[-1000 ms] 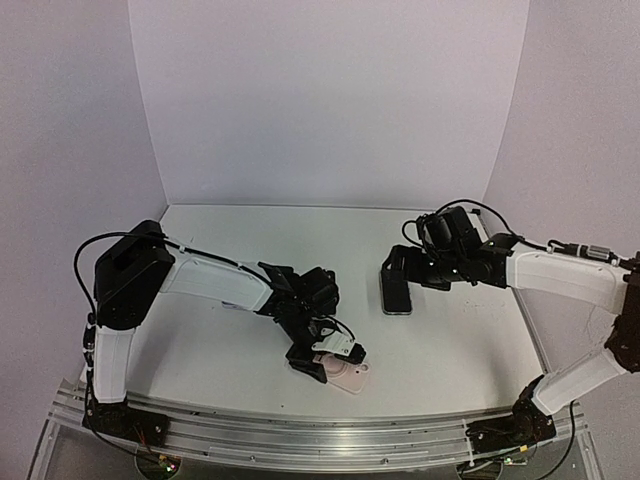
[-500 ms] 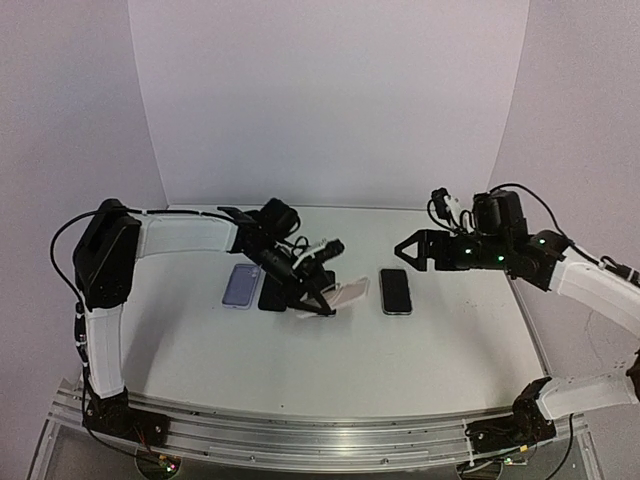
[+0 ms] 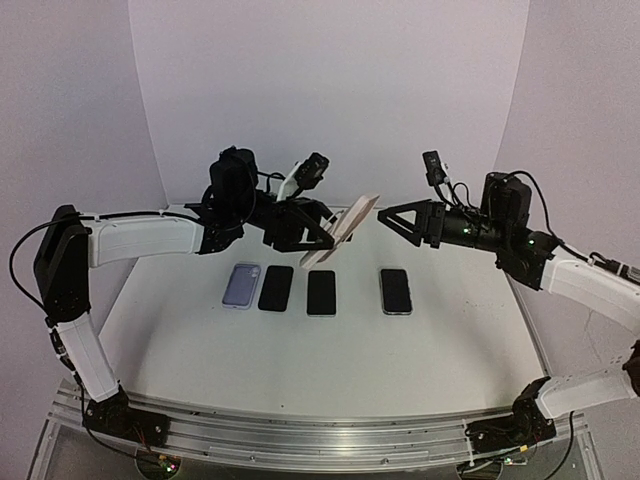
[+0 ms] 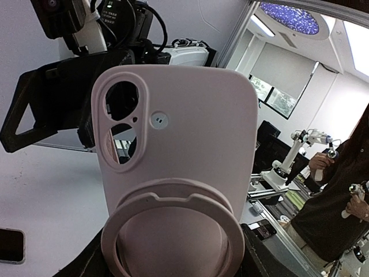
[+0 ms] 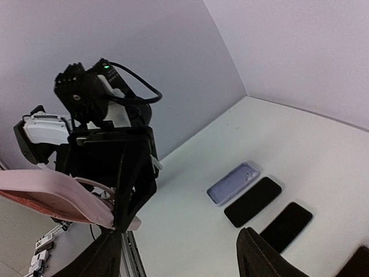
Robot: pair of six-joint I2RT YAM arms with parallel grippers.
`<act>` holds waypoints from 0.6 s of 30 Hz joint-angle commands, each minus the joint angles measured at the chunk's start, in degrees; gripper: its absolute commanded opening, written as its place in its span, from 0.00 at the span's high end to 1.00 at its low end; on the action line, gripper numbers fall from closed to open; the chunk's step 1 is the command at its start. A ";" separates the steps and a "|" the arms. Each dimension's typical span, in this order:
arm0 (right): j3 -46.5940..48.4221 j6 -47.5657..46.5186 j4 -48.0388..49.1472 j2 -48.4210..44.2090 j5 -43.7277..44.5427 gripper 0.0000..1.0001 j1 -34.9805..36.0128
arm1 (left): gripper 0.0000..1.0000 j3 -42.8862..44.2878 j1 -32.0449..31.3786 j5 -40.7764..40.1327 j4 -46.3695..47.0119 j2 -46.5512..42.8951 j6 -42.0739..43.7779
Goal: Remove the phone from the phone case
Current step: Pick up the phone case from the center of the board.
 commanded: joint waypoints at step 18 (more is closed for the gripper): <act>3.65 10.18 19.67 8.31 -11.54 0.49 3.11 | 0.51 0.19 0.40 -3.07 4.62 -0.98 -1.64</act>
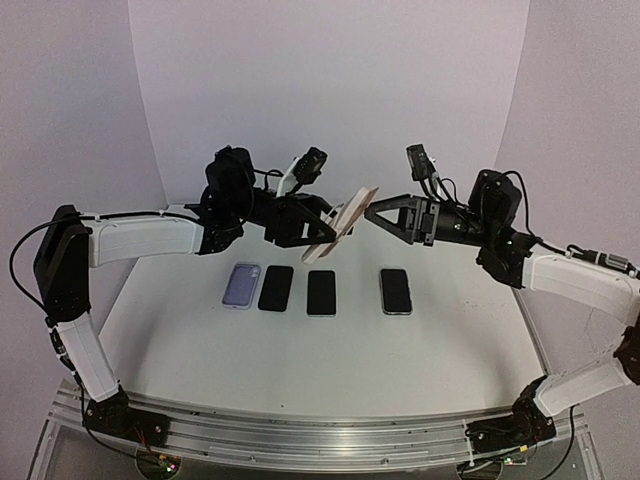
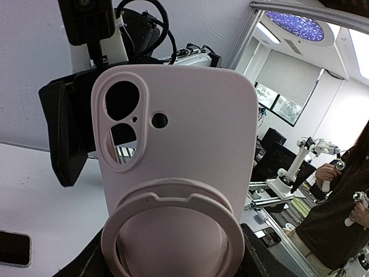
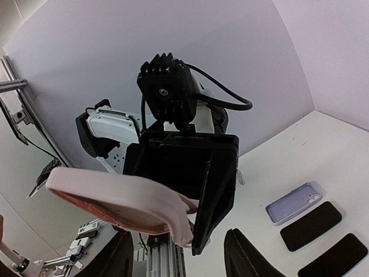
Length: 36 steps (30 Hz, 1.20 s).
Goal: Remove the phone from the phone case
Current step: Pick up the phone case from the center of the board, then place the phone case at the center of the board.
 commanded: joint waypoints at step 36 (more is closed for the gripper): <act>29.08 -3.32 -62.37 28.62 32.92 1.00 -1.40 | 0.01 -14.57 3.78 -60.32 -33.46 -19.56 44.12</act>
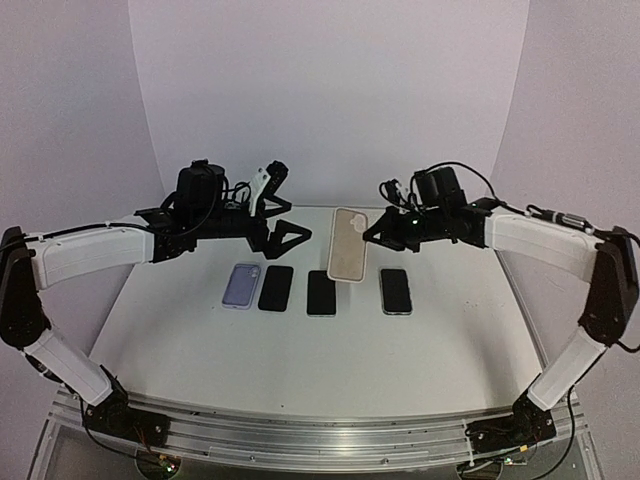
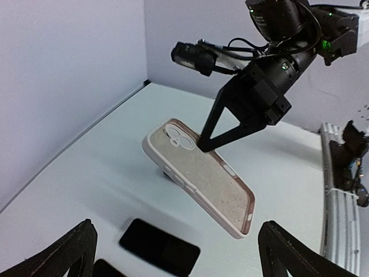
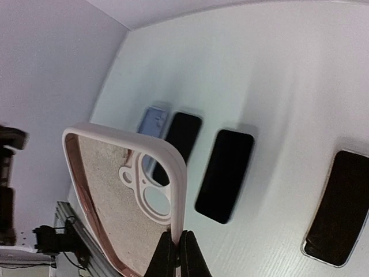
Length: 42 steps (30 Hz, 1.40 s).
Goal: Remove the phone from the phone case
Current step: Place the phone case at the center of the board.
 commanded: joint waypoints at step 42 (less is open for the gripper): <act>31.73 -5.34 -29.35 38.39 4.29 1.00 -5.91 | 0.01 -9.75 -0.03 -10.52 1.78 -9.20 5.84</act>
